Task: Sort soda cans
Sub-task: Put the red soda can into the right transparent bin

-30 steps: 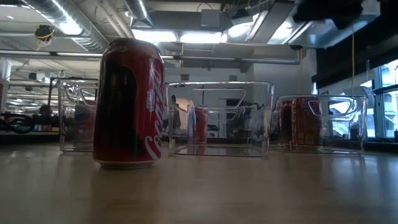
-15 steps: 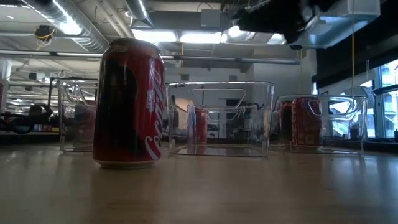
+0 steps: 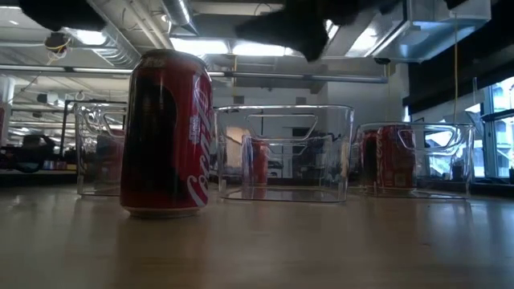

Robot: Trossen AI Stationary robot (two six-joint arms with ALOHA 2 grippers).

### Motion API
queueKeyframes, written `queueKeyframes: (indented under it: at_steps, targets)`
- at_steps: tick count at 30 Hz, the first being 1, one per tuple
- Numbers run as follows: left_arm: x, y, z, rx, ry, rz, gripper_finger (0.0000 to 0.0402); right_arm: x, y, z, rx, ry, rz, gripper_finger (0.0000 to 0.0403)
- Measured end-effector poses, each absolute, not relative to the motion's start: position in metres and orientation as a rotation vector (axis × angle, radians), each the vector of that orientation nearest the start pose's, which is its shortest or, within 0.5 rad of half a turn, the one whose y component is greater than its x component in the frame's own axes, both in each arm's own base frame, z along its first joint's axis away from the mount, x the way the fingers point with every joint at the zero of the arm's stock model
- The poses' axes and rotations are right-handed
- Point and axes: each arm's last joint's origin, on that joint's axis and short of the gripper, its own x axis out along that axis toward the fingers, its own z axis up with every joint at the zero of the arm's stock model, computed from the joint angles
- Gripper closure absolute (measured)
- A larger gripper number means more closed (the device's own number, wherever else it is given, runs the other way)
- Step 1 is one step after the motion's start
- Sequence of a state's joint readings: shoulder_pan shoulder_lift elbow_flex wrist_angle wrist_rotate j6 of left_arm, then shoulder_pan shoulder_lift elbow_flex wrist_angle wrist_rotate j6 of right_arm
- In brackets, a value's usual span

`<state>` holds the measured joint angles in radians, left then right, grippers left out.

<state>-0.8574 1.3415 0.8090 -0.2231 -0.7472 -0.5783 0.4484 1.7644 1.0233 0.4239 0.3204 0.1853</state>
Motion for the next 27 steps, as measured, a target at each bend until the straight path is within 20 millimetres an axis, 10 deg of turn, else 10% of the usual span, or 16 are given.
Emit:
queueKeyframes:
  at_steps: [13,27]
  targets:
    - [0.173,-0.169,0.172,-0.112,0.419,0.102,0.0053,0.377,0.171,0.266,-0.06,0.243,0.081,0.011]
    - [0.164,-0.157,0.181,-0.246,0.414,0.146,0.0053,0.384,0.161,0.268,-0.004,0.253,0.021,0.0009]
